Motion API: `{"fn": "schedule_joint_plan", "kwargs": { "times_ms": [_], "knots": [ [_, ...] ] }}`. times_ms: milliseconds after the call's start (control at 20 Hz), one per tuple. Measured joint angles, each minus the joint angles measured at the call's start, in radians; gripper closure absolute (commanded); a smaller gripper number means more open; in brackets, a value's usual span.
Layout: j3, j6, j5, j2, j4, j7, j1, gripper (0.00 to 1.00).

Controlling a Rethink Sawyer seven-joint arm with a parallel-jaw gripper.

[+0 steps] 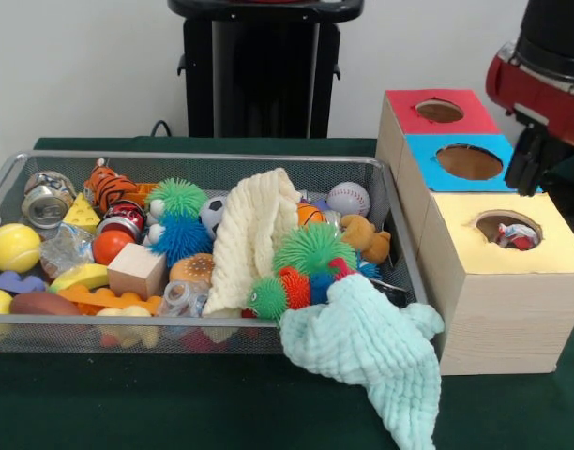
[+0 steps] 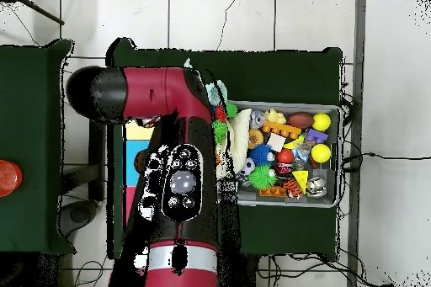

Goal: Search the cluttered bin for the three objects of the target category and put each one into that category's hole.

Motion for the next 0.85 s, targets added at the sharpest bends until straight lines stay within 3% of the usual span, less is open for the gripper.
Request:
{"fn": "schedule_joint_plan", "kwargs": {
  "times_ms": [250,600,850],
  "knots": [
    [0.01,-0.039,-0.033,-0.001,0.03,0.0,-0.045,1.0],
    [0.072,-0.059,-0.091,-0.048,0.117,-0.03,-0.176,1.0],
    [0.132,-0.119,-0.145,-0.1,0.213,-0.111,-0.308,1.0]
  ]
}}
